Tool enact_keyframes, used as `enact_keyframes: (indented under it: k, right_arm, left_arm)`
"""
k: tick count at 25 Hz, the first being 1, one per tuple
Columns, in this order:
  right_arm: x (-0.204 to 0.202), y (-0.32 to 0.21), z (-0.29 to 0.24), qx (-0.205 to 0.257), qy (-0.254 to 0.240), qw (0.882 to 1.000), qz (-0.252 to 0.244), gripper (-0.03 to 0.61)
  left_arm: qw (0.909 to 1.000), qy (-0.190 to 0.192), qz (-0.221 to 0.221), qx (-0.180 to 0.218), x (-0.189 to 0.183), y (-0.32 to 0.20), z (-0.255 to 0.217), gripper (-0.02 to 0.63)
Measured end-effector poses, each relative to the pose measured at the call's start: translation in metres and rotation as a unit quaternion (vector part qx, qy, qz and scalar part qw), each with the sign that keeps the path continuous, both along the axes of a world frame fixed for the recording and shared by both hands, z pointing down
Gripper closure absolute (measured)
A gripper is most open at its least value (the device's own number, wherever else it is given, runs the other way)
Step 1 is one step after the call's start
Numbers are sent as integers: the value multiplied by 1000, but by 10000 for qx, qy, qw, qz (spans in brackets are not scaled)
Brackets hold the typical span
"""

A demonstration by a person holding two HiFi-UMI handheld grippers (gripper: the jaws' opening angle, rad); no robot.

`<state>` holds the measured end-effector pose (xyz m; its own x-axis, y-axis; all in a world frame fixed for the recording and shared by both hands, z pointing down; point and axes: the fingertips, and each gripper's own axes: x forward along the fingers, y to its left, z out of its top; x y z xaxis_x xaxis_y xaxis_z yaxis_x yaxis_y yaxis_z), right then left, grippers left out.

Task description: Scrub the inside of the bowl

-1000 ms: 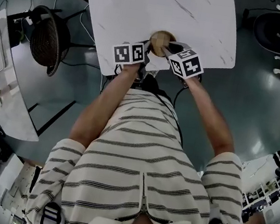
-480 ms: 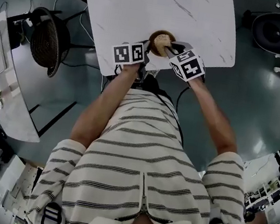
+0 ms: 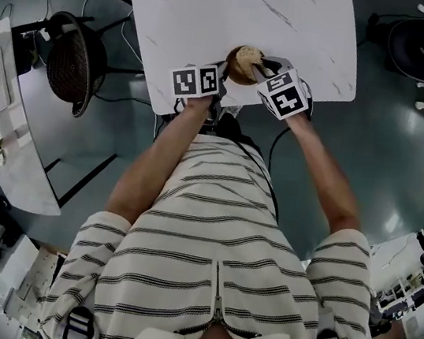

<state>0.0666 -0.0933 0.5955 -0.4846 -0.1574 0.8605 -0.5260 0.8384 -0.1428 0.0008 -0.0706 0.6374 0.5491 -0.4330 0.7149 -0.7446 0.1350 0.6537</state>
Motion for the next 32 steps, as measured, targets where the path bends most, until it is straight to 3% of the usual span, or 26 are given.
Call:
enact_keyframes:
  k: [14, 24, 32]
  right_arm:
    - [-5, -17, 4, 156, -118, 9995, 233, 503]
    - [-14, -13, 4, -385, -593, 9952, 679, 503]
    - [-19, -1, 7, -739, -783, 9919, 677, 503]
  left_arm:
    - [10000, 67, -45, -25, 4, -1, 1, 607]
    - [9998, 142, -111, -35, 4, -1, -1, 606]
    - [9998, 139, -124, -30, 3, -2, 0, 607]
